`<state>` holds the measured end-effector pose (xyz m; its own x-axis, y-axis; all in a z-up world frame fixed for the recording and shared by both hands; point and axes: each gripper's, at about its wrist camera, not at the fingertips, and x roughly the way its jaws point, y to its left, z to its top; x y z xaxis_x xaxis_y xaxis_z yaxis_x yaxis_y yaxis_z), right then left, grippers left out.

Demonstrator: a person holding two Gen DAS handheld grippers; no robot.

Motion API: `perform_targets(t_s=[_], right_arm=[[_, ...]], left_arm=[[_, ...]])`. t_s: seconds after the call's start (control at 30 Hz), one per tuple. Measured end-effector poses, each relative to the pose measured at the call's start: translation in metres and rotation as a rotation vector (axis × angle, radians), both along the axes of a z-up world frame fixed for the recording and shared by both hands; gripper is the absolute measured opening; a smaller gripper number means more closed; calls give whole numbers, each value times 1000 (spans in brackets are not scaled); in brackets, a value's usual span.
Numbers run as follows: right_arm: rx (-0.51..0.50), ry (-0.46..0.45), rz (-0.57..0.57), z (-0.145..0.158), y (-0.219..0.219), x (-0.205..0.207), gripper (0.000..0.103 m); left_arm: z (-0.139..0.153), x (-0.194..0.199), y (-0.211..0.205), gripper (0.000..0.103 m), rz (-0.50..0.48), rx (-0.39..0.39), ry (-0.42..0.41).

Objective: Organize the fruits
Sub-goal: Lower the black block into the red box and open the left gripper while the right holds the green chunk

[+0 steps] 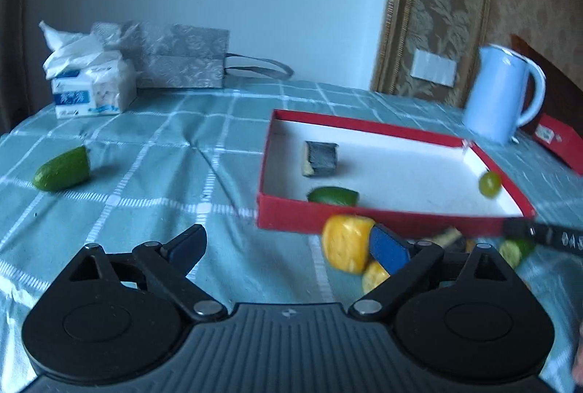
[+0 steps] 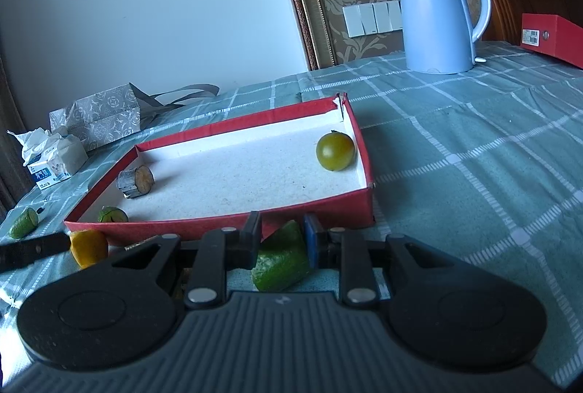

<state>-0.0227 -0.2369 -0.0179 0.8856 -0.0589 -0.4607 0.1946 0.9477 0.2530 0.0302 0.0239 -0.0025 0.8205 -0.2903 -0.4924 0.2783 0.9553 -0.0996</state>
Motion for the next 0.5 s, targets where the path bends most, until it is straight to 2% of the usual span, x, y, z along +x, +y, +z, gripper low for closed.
perform_targets(t_s=[0.23,0.5], right_arm=[[-3,-10,-6,0,-1,-1,24],[-71,-53,-15,6,8,-9,24]], left_arm=[[-7,-11,-11,98,-27,84,-15],[-10,-12,0,98,-31,57,29]])
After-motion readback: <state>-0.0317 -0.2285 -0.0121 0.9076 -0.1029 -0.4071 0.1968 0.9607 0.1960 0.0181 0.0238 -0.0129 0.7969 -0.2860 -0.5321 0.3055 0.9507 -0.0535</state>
